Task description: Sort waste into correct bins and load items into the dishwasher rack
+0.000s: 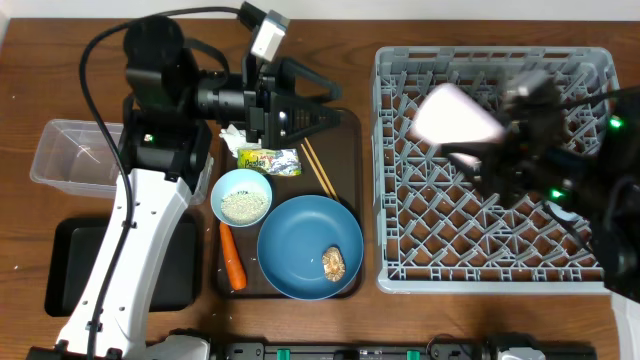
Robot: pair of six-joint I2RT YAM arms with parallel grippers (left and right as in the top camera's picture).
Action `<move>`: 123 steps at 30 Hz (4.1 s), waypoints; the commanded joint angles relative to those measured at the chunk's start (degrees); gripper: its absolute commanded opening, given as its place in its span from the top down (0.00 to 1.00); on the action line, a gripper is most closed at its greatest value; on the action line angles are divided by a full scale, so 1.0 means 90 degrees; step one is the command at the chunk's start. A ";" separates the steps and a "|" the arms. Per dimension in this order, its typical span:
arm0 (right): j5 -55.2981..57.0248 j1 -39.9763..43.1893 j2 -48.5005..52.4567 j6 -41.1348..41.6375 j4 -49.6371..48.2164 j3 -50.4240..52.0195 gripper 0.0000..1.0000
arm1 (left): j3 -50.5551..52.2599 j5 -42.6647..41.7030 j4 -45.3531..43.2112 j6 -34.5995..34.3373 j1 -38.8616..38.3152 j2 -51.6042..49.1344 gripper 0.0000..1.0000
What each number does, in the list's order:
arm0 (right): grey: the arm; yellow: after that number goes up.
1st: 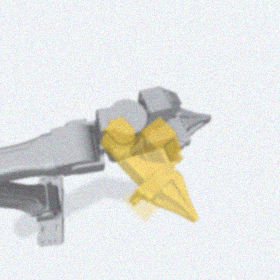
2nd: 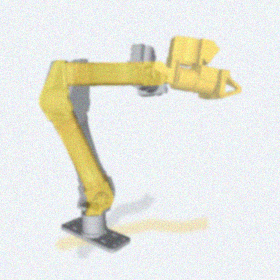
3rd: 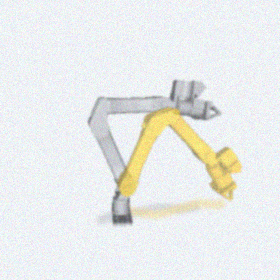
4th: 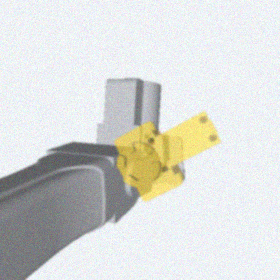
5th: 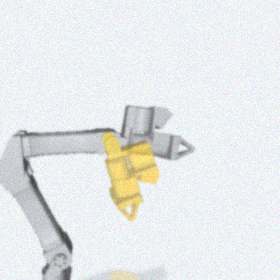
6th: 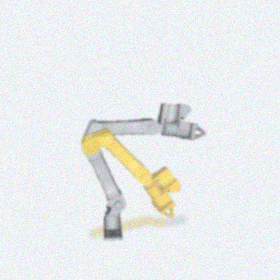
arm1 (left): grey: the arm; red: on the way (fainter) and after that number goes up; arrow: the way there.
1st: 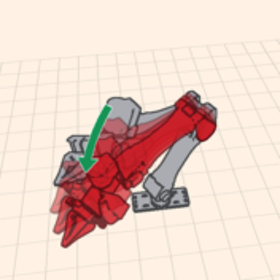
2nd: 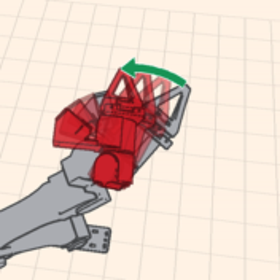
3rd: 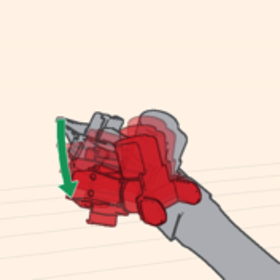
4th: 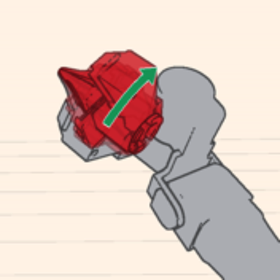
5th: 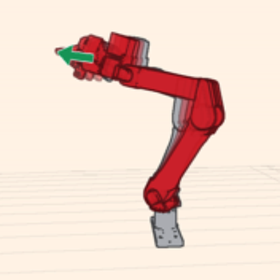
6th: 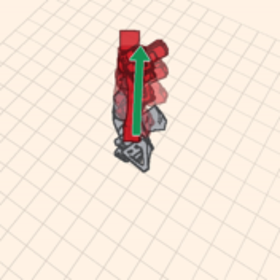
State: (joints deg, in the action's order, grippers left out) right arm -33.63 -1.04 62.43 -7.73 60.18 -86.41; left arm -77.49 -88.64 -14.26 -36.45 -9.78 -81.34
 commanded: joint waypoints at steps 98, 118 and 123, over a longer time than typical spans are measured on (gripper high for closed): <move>0.0714 0.0515 0.1914 0.2016 0.1039 -0.0833 0.18 | 0.0041 0.9894 0.6050 0.3789 -0.0741 -0.2518 0.27; 0.1049 0.0391 0.1970 0.2021 0.1052 -0.0833 0.18 | 0.0046 0.8490 0.6370 0.3837 -0.0964 -0.3502 0.40; 0.1049 0.0391 0.1970 0.2021 0.1056 -0.0833 0.20 | 0.0044 0.8502 0.6312 0.3840 -0.0964 -0.3655 0.60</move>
State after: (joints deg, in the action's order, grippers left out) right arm -24.53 3.51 80.20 11.07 69.52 -94.00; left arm -77.34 -11.70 42.59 -2.79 -18.55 -113.56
